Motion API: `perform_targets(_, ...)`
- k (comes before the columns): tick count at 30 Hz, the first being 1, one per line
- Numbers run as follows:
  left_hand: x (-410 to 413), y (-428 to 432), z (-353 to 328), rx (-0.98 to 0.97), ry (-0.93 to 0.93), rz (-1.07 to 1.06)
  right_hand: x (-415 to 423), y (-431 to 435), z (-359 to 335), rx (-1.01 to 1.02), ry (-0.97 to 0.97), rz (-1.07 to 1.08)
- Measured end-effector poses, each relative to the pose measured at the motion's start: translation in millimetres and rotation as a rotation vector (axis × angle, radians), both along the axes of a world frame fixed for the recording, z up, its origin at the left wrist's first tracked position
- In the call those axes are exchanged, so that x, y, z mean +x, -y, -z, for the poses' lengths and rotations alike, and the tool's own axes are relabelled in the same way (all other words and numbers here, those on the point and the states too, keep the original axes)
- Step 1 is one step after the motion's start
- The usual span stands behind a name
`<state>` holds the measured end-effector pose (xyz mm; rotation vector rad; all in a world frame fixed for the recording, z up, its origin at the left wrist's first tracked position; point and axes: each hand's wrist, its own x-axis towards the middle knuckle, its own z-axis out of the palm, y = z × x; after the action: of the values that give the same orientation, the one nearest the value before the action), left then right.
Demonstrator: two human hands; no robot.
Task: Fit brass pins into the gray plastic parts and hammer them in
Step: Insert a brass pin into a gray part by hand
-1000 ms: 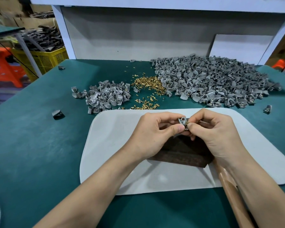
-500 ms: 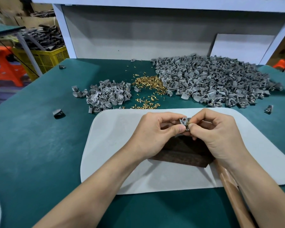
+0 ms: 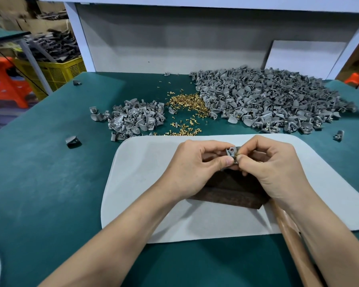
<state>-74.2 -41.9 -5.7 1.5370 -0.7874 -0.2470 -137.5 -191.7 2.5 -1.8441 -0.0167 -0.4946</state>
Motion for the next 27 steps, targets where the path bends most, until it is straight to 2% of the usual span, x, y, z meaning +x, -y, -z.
perform_targets(8, -0.7, -0.1, 1.1, 0.022, 0.025, -0.012, 0.0, 2.3, 0.4, -0.02, -0.024, 0.001)
perform_targets(18, -2.7, 0.7, 0.8, -0.031, 0.008, -0.029, 2.0, 2.8, 0.0, 0.052, -0.017, -0.031)
perform_targets(25, -3.2, 1.7, -3.8, -0.156, -0.062, -0.015, 3.5, 1.8, 1.7, 0.343, -0.014, -0.117)
perform_targets(27, -4.2, 1.9, -4.6, -0.16, -0.06, -0.013, 3.8, 2.4, 1.9, 0.374, -0.012, -0.129)
